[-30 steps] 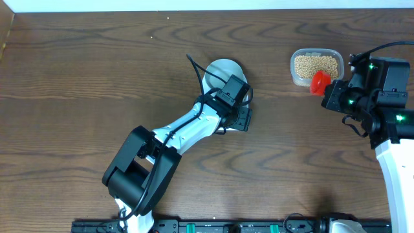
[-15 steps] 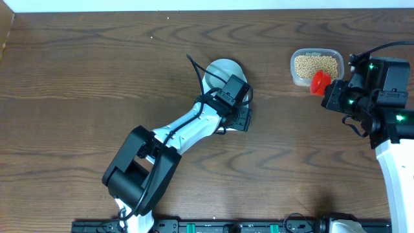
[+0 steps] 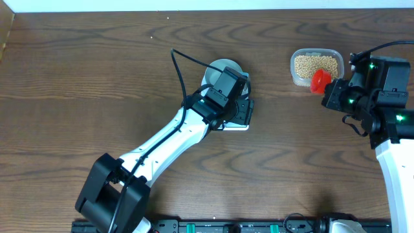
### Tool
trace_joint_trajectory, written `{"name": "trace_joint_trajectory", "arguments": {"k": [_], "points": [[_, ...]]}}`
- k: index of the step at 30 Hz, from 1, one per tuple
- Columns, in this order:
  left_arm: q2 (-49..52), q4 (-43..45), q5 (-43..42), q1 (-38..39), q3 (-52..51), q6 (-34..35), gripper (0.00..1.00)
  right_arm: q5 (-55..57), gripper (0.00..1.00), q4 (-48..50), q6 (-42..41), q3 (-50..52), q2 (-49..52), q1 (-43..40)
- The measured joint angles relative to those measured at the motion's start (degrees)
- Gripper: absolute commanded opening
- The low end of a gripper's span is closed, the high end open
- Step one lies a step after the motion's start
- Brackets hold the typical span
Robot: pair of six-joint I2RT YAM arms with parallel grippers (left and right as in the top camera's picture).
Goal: Scoop item into bowl and weigh 50g on scale
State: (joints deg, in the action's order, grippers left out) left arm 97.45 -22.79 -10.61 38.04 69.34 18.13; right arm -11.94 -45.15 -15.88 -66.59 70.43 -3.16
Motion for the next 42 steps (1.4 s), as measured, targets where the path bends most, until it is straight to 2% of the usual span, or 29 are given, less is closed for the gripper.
{"name": "trace_joint_trajectory", "arguments": {"k": [13, 23, 42], "points": [[0.07, -0.15, 0.0, 0.0, 0.0, 0.0, 0.67, 0.0, 0.01, 1.09, 0.0, 0.0, 0.0, 0.0], [5.95, 0.31, 0.02, 0.24, 0.0, 0.0, 0.67, 0.02, 0.02, 1.09, 0.0, 0.0, 0.0, 0.0], [10.21, 2.47, 0.0, 0.44, 0.0, 0.0, 0.67, 0.0, 0.02, 0.83, 0.0, 0.0, 0.0, 0.0]]}}
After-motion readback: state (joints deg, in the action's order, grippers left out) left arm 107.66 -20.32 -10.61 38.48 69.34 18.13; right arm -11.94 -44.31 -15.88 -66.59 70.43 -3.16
